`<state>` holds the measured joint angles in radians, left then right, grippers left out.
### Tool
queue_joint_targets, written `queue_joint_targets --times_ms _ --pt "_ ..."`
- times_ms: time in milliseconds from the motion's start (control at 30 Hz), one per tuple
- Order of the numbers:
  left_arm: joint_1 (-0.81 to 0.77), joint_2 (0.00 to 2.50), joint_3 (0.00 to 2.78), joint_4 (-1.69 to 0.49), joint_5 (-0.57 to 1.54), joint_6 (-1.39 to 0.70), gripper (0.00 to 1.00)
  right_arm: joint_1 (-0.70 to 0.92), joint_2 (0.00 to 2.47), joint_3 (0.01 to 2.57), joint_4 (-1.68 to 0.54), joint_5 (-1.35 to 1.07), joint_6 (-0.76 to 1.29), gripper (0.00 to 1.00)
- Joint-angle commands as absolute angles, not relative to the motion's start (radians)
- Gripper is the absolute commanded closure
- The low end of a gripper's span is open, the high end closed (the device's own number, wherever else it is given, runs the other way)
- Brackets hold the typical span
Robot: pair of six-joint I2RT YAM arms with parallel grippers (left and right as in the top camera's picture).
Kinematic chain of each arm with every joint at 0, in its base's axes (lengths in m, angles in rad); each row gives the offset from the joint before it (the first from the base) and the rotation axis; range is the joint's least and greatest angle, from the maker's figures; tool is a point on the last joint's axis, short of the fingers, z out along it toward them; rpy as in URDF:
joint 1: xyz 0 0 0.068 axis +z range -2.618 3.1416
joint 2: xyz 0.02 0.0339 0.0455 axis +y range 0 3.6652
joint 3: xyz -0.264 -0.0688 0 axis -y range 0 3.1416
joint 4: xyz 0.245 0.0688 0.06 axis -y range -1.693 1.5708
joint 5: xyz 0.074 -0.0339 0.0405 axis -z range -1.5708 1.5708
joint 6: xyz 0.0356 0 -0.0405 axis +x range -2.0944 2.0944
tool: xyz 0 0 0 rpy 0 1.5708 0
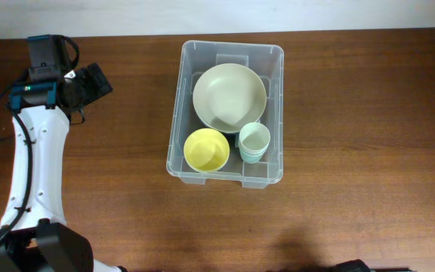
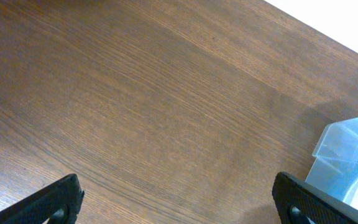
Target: Pack container
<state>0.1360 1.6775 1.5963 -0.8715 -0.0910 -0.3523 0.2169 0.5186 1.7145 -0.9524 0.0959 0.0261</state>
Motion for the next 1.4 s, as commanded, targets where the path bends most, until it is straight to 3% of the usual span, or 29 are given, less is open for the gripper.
queue_joint_targets --times_ms 0,167,367,567,800,1367 --pt "0.138 1.678 1.609 -0.872 -0.098 -0.351 0.00 0.227 0.376 1.470 -0.826 0.149 0.026 0.01" --pt "0.138 1.678 1.609 -0.872 -0.098 -0.351 0.00 0.227 0.224 1.100 -0.583 0.200 0.013 0.01" --pt "0.138 1.678 1.609 -0.872 -0.098 -0.351 0.00 0.217 0.201 0.650 -0.134 0.192 -0.029 0.01" --pt "0.138 1.678 1.609 -0.872 -0.098 -0.351 0.00 0.115 0.187 0.275 0.255 0.098 0.073 0.01" --pt "0.138 1.678 1.609 -0.872 -0.098 -0.351 0.00 0.103 0.003 0.099 0.210 0.117 0.083 0.01" --pt "0.138 1.678 1.609 -0.872 -0.098 -0.351 0.00 0.103 0.003 0.006 0.098 0.116 0.087 0.01"
